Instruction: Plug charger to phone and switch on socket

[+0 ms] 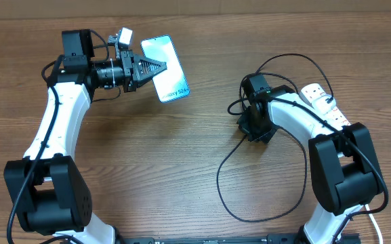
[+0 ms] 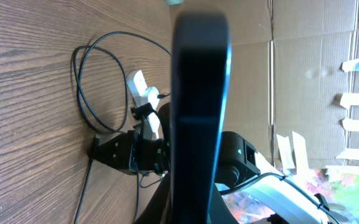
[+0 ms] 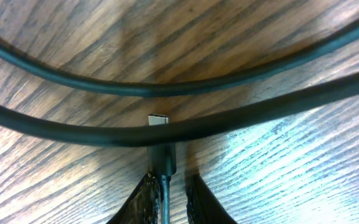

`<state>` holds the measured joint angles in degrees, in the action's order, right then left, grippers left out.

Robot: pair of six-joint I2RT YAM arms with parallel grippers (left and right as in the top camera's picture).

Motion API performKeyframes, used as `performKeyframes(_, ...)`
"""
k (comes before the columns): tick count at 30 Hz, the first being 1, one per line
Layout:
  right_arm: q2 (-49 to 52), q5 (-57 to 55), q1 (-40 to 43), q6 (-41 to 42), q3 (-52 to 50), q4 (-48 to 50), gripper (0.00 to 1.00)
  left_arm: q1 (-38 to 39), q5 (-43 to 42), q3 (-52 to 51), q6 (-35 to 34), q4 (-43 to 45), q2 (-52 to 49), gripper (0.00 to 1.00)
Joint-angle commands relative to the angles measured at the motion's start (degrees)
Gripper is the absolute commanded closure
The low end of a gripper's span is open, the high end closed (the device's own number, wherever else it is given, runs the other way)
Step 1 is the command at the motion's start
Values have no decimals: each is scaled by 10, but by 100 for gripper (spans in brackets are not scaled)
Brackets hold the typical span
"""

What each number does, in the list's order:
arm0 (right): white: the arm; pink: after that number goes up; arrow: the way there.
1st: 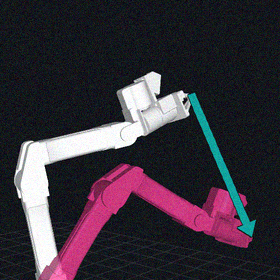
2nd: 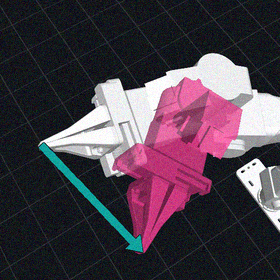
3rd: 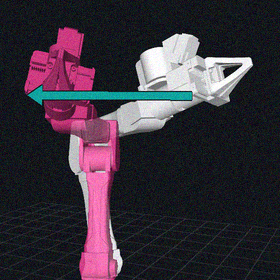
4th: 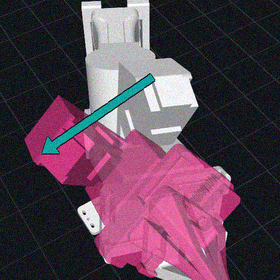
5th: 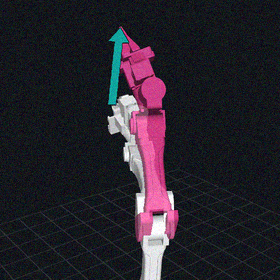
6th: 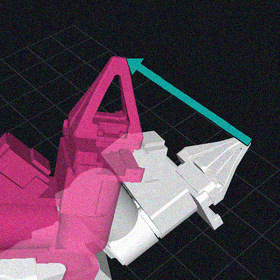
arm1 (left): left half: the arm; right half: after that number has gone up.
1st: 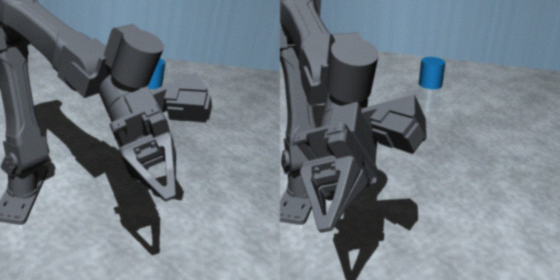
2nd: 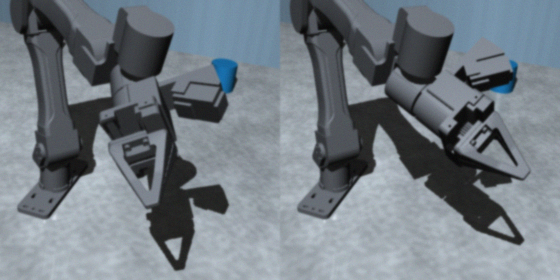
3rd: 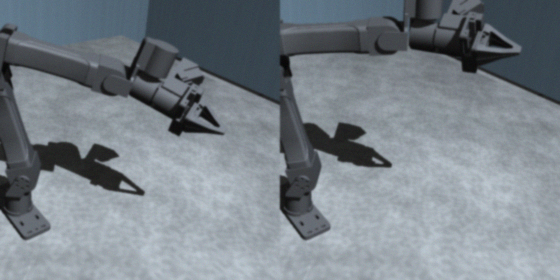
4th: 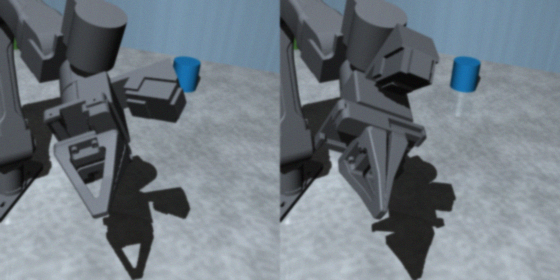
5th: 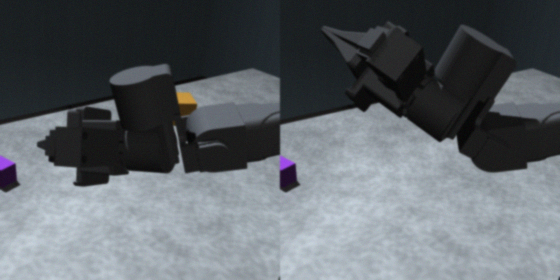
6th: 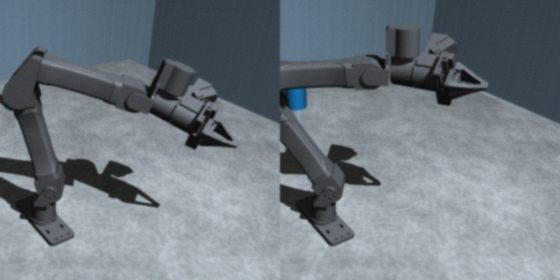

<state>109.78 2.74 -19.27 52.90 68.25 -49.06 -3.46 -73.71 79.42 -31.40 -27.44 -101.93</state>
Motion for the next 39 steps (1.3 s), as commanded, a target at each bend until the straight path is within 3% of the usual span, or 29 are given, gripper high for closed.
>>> performKeyframes(1, 22, 8, -3, 2, -4, 4, 84, 1, -22, 2, 10, 3, 2, 96)
performKeyframes(11, 22, 9, -3, 2, -4, 3, 84, 1, -22, 2, 10, 2, 2, 96)
performKeyframes(12, 22, 9, -3, 2, -4, 3, 78, 1, -22, 2, 10, 2, 2, 96)
performKeyframes(15, 22, 9, -3, 2, -4, 3, 76, 1, -22, 2, 9, 2, 2, 96)
performKeyframes(25, 22, 10, -3, 2, -4, 3, 88, 1, -22, 2, 9, 2, 2, 96)
performKeyframes(33, 22, 14, -3, 2, -4, 3, 87, 1, -22, 2, 9, 2, 2, 96)
performKeyframes(39, 22, 12, -3, 2, -4, 8, 93, 1, -22, 2, 9, 2, 2, 96)
